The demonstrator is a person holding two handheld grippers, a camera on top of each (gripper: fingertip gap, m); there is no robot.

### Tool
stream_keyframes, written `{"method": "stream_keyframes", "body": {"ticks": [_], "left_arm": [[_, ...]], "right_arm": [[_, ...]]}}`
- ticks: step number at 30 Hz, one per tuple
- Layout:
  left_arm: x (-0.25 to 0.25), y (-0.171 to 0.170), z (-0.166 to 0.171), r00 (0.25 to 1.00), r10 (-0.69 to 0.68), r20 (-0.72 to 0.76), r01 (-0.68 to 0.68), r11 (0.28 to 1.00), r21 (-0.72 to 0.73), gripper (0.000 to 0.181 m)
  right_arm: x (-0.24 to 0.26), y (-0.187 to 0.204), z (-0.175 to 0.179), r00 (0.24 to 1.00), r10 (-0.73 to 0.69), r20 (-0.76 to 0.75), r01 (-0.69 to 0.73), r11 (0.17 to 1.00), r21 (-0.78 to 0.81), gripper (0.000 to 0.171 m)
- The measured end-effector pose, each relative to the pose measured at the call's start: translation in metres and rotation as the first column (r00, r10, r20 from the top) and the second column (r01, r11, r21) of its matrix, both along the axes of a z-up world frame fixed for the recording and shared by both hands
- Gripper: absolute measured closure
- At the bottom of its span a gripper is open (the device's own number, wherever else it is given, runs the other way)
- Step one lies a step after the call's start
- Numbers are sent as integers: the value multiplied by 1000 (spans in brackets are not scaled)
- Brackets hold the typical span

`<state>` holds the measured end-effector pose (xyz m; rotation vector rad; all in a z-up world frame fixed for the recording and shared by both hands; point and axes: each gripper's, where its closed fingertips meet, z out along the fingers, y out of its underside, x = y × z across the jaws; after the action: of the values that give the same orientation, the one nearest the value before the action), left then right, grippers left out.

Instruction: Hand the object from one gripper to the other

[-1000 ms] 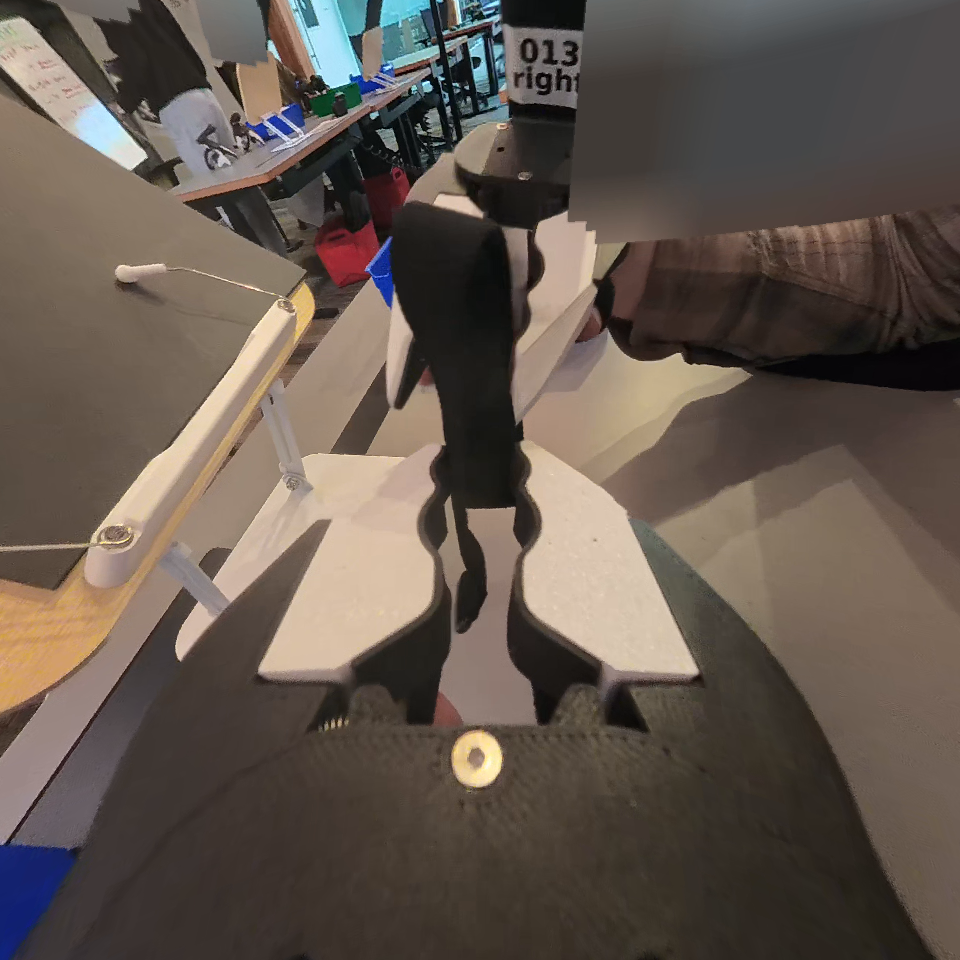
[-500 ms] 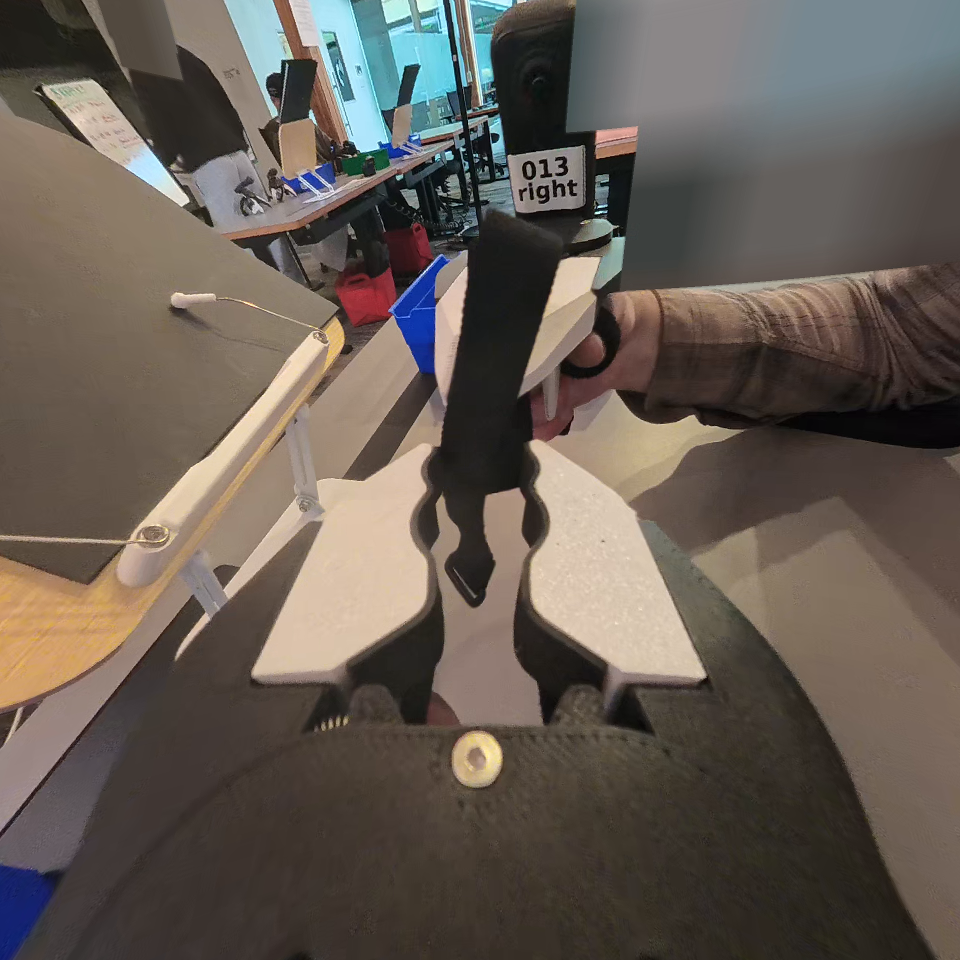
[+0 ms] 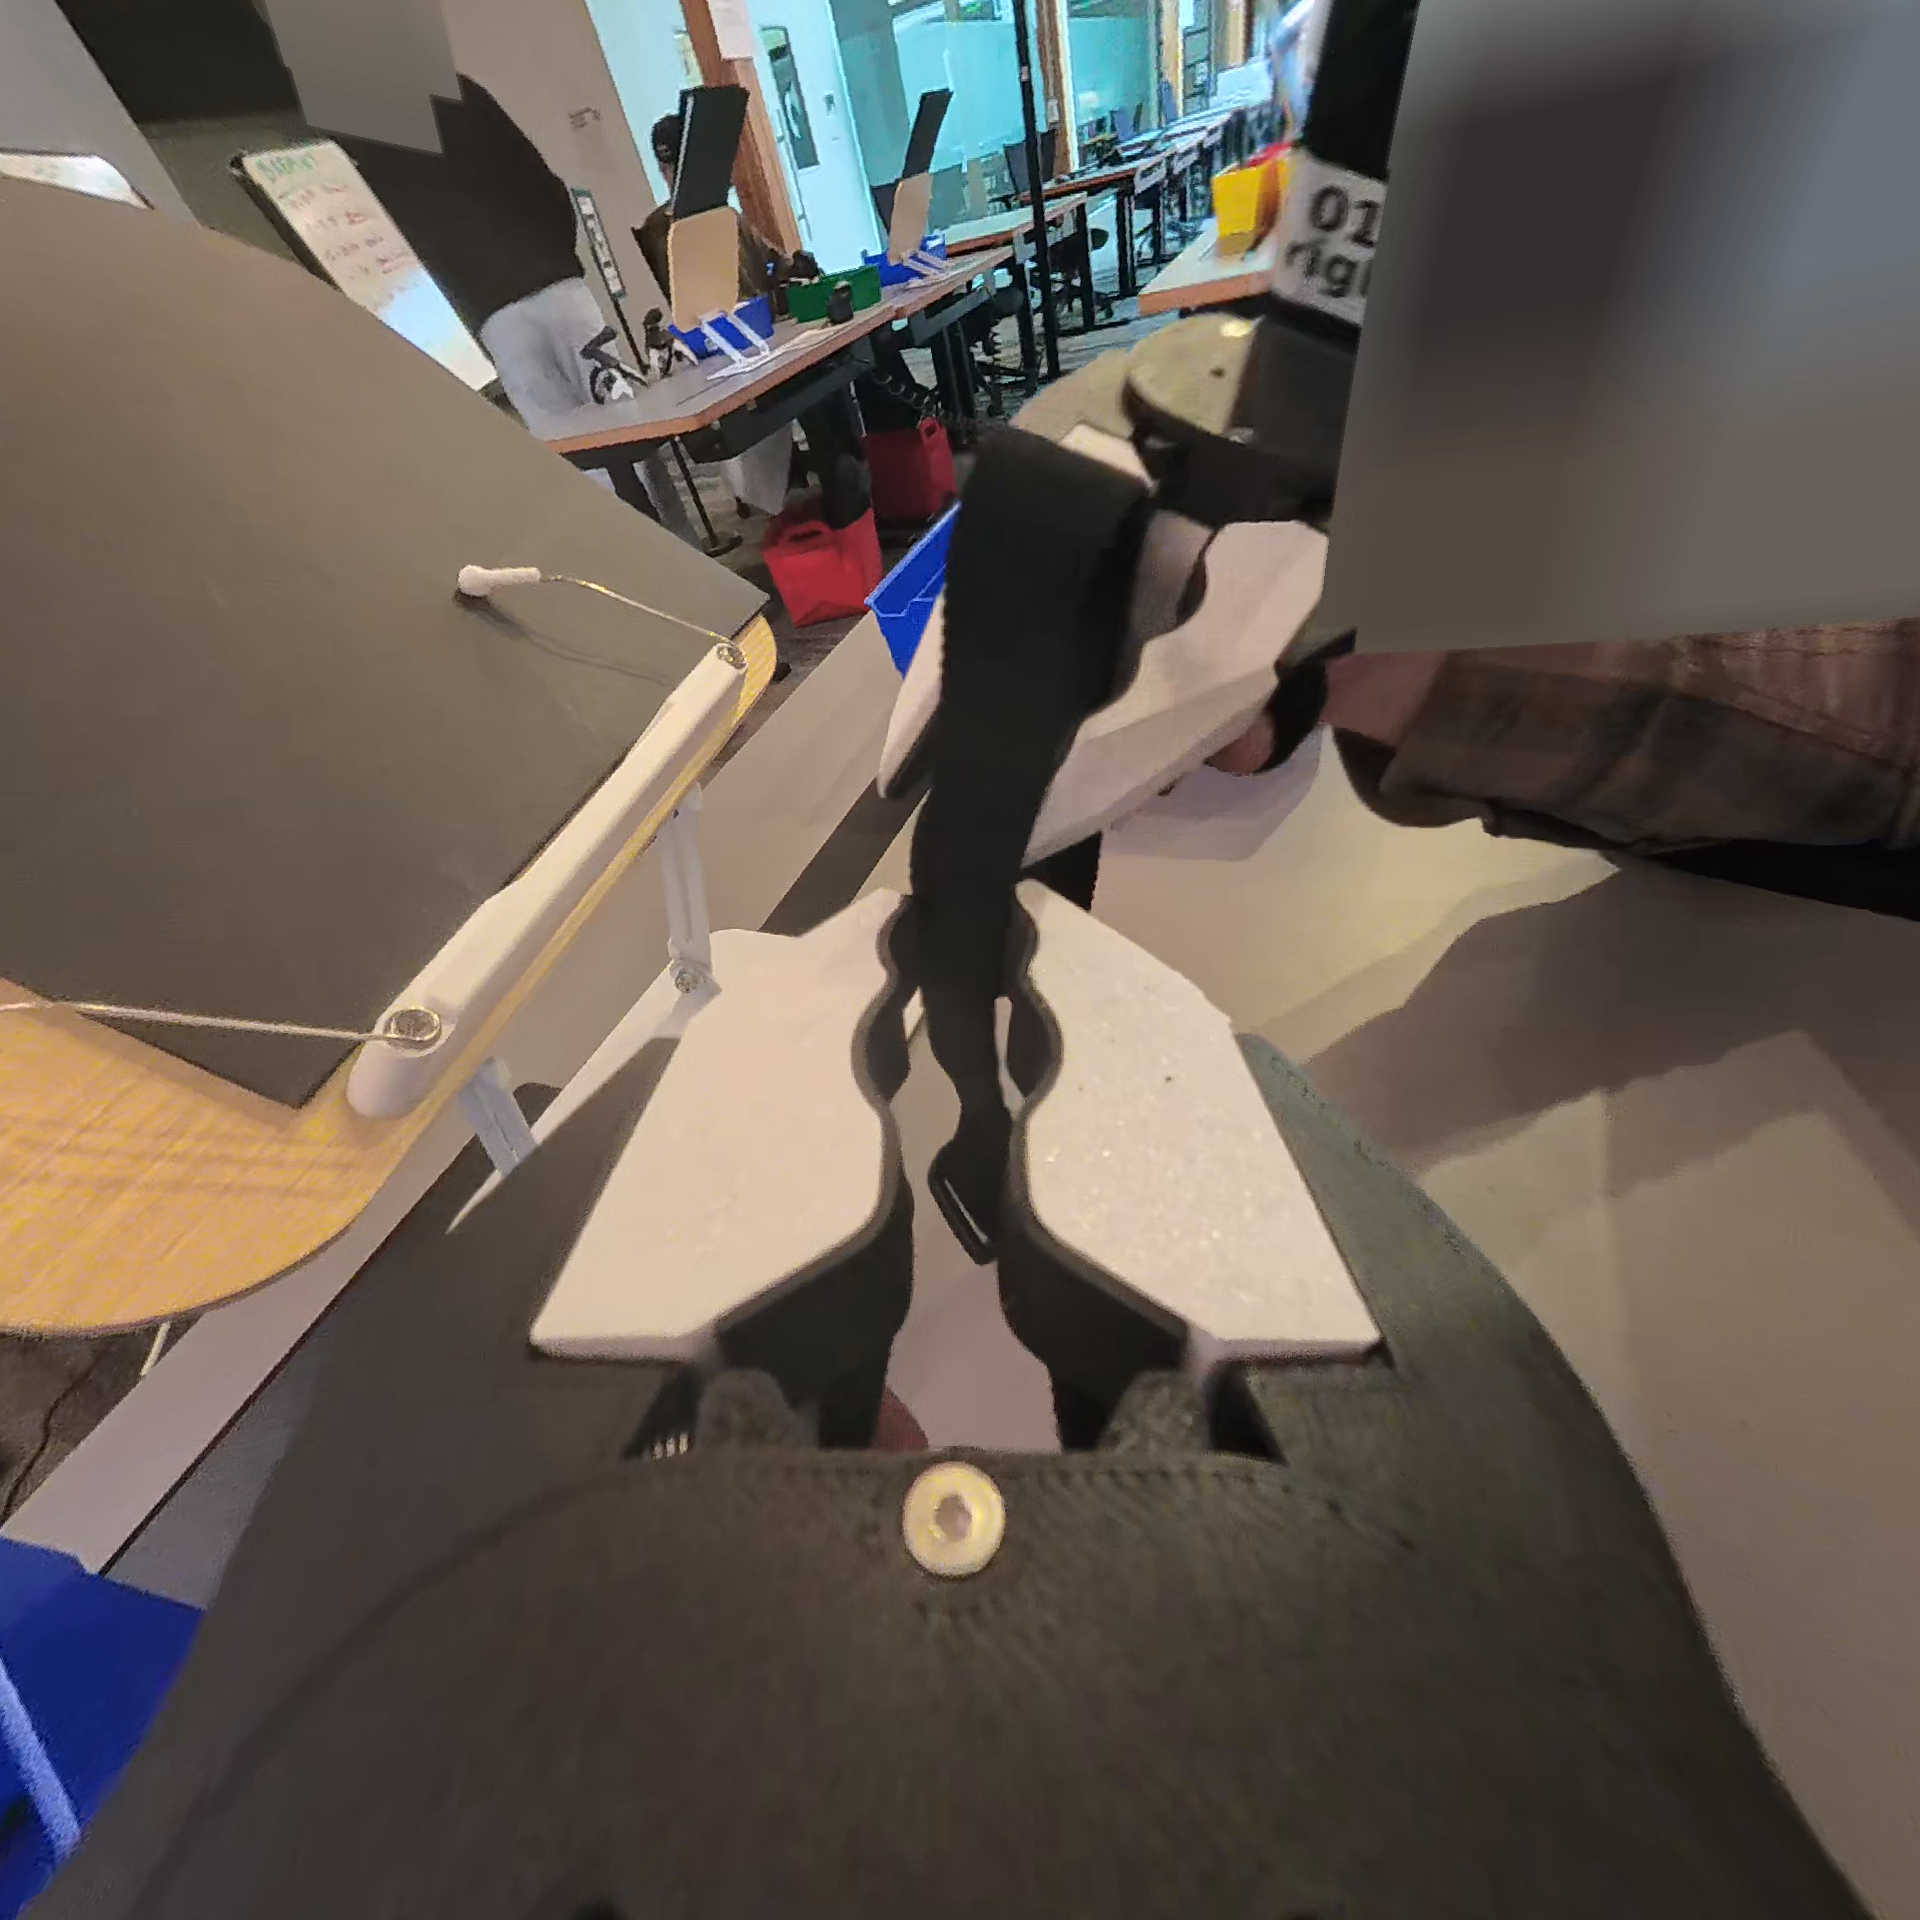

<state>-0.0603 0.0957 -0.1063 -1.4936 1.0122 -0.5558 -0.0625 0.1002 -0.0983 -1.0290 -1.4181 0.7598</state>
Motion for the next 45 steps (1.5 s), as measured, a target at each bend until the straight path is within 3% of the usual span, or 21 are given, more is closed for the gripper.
{"method": "stream_keyframes", "body": {"ticks": [3, 6, 14, 19, 24, 35, 41, 45], "left_arm": [[0, 2, -1, 1000, 15, 11, -15, 999, -30, 168], [1, 2, -1, 1000, 17, 18, -16, 999, -48, 168], [-1, 3, 1, 1000, 17, 17, -16, 999, -37, 164], [-3, 4, -6, 1000, 15, -28, -15, 1000, -22, 145], [-6, 4, -12, 998, -4, -63, 3, 1000, -23, 137], [5, -6, -4, 997, -76, 19, 76, 997, -2, 140], [7, -8, 7, 993, -84, 86, 81, 996, 45, 157], [7, -10, 14, 986, -98, 136, 92, 995, 48, 159]], "right_arm": [[-1, 9, -7, 990, -118, 78, 101, 976, 194, 153], [-3, 9, -9, 985, -151, 88, 123, 956, 268, 159], [-1, 10, -4, 998, -67, 17, 66, 996, 53, 162], [5, 14, 9, 995, -26, -93, 14, 992, -125, 162], [10, 17, 17, 988, -10, -154, -22, 978, -209, 163], [4, 6, 12, 982, 68, -177, -119, 947, -299, 162], [1, 3, 7, 981, 93, -169, -144, 937, -319, 162], [-3, -1, 3, 978, 114, -174, -170, 921, -351, 162]]}}
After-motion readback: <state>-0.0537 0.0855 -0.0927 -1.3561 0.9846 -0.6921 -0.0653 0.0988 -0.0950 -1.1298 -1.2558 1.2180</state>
